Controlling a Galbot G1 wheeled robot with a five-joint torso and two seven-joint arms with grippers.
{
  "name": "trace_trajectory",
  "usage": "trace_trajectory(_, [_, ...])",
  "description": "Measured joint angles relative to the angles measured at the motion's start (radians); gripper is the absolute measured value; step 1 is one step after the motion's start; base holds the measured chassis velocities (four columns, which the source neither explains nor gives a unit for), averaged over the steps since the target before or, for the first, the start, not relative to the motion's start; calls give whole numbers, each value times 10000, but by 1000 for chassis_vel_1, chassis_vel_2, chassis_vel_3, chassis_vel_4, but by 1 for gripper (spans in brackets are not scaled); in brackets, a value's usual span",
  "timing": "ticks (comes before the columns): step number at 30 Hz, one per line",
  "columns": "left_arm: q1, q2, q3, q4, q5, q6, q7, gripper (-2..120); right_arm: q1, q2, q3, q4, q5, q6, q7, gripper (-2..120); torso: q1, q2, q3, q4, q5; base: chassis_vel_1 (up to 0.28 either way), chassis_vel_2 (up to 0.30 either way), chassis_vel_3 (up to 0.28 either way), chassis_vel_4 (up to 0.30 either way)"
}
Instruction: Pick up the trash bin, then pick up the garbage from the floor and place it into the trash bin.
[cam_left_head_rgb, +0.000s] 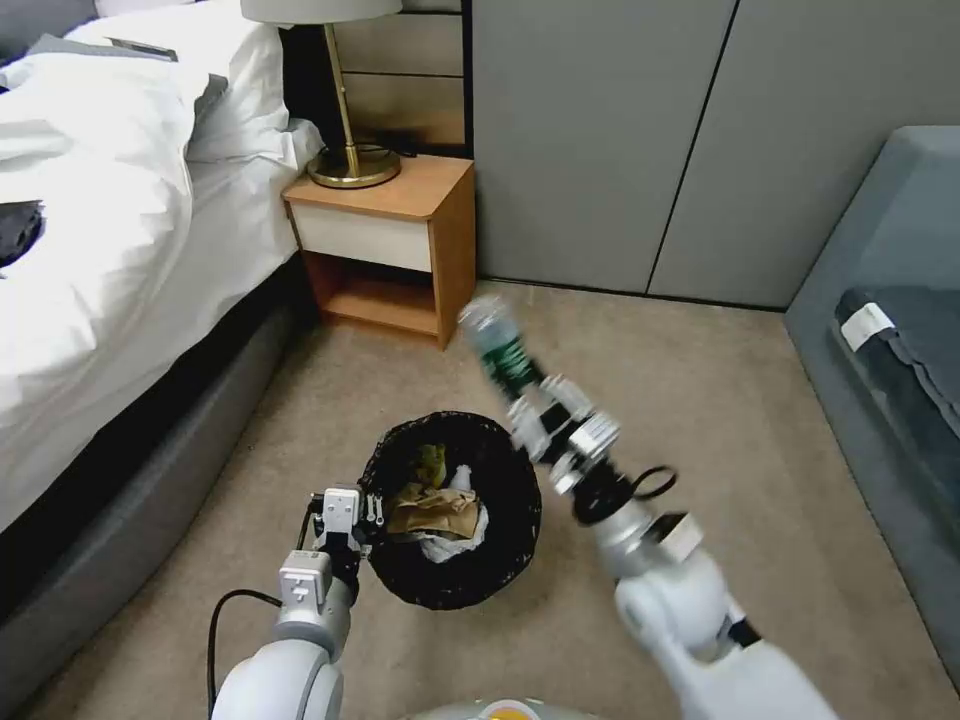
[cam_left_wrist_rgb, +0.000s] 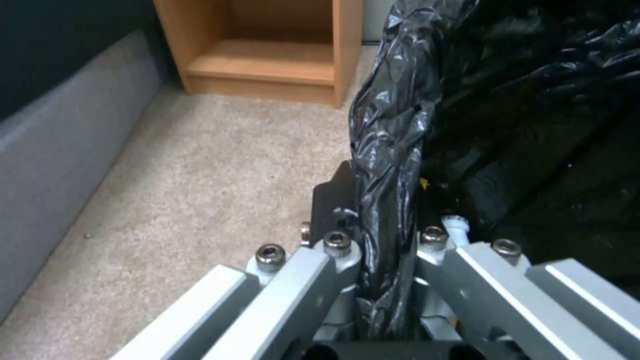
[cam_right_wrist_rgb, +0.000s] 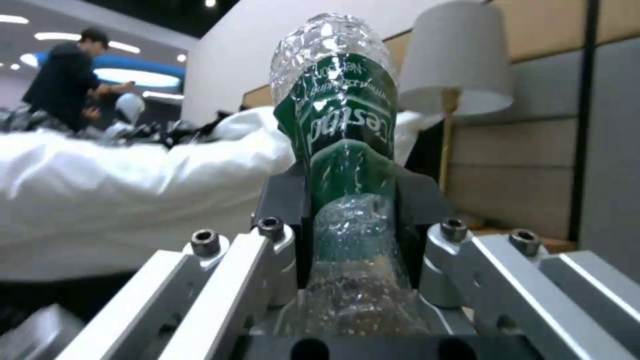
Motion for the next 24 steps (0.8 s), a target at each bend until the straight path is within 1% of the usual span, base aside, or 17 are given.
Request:
trace_trajectory(1, [0,0,0,0,0,0,0,0,0,0,0,0,0,0,0,19,0,0,0,0,0,0,0,0,0])
trace_trajectory(4, [-1,-23,29,-18,23,6,2,0,-10,141,-572,-558,-340,51,53,19,0,0,0,3,1,0,0,0,0])
trace_trajectory(6, [-1,-30,32,-22,39,6,1,0,13,188,-708,-760,-438,56,66,19,0,0,0,3,1,0,0,0,0])
trace_trajectory(15, [-59,-81,99,18,64,8,1,0,-51,201,-941,-1415,-711,143,90,19,0,0,0,1,1,0,0,0,0])
trace_trajectory(16, [-69,-84,107,46,67,9,1,0,-50,222,-923,-1547,-755,152,114,25,0,0,0,1,1,0,0,0,0])
trace_trajectory(17, [-69,-84,107,46,67,9,1,0,-50,222,-923,-1547,-755,152,114,25,0,0,0,1,1,0,0,0,0])
trace_trajectory(20, [-58,-83,87,44,72,14,2,0,-31,185,-794,-1659,-793,190,150,39,0,0,0,1,1,0,0,0,0])
trace_trajectory(21, [-58,-83,87,44,72,14,2,0,-31,185,-794,-1659,-793,190,150,39,0,0,0,1,1,0,0,0,0])
trace_trajectory(22, [-56,-83,76,39,72,16,1,0,-31,172,-785,-1655,-795,190,150,43,0,0,0,1,1,0,0,0,0])
trace_trajectory(24, [-58,-85,50,34,67,18,1,0,-20,170,-774,-1635,-810,190,150,53,0,0,0,2,1,0,0,0,0])
